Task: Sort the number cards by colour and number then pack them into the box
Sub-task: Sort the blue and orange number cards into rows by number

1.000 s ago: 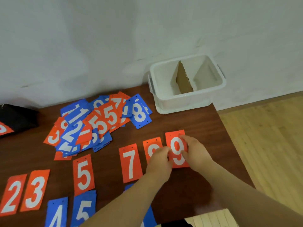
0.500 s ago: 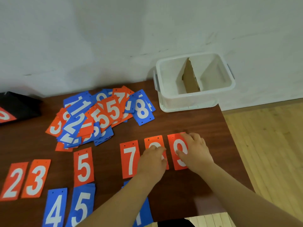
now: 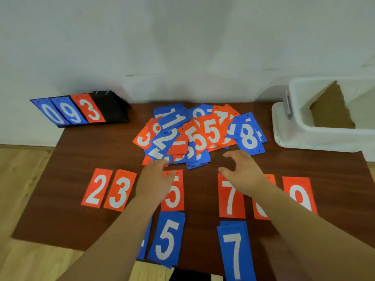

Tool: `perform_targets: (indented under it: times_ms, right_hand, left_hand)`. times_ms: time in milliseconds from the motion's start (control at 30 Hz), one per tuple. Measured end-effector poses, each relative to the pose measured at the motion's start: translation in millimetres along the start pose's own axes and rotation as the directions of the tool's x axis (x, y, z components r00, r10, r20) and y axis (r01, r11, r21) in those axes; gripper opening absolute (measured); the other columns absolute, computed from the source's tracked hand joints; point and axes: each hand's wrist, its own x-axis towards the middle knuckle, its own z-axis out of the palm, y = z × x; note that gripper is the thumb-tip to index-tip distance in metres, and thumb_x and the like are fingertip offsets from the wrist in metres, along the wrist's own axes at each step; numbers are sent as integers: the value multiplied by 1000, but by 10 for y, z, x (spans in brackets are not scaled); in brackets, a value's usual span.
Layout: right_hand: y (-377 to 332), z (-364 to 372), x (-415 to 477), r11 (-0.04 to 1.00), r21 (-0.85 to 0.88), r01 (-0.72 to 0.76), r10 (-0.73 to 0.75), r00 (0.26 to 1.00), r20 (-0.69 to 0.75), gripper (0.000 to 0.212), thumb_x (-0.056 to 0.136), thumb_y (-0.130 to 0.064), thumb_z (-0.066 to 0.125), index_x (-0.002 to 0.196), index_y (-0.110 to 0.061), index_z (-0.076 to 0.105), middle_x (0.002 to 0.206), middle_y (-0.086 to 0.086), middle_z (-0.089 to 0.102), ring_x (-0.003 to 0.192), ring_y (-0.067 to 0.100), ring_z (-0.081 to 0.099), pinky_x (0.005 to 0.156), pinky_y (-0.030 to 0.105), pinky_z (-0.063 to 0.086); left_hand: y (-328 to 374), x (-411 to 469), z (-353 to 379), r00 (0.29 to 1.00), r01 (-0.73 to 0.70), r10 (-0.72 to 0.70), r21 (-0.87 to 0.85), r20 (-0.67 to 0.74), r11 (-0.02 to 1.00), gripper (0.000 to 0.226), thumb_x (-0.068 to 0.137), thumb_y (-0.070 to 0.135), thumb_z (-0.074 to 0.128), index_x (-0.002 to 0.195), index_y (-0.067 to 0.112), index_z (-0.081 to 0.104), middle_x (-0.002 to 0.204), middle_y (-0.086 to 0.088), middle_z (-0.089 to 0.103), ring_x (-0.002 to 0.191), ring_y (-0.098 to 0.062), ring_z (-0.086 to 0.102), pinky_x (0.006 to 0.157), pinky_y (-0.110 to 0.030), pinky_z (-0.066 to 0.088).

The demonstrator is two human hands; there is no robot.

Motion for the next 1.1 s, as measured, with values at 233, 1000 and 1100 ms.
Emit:
perform_targets:
  times_ms: [233,1000,1100]
  right_hand:
    - [-522,367,263,998,-7,-61,60,997,-57,47,89,-36,72,133,-26,57,139,2,49,124,20,52,95,29,43]
    - [-755,912,1618,918,-138,-372,347,921,-176,50,88,-33,76,131,-28,52,130,6,53,109,30,59,80,42,58]
    - [-698,793,1591,945,-26,-327,320,935,-151,30,93,-22,70,120,-25,57,117,2,66,90,20,62,70,31,56]
  left_hand:
    - [-626,573,-286,1000,-24,24,-17,-1,1000,53,93,41,70,141,27,52,135,-1,51,129,-19,50,90,-29,45]
    - [-619,1844,220,997,-74,72,50,29,996,73,82,46,80,143,36,41,142,5,48,137,-20,43,104,-42,51]
    - [-611,1826,149,997,-71,74,-115,25,991,56,89,32,76,137,37,48,138,8,54,130,-13,50,94,-35,57]
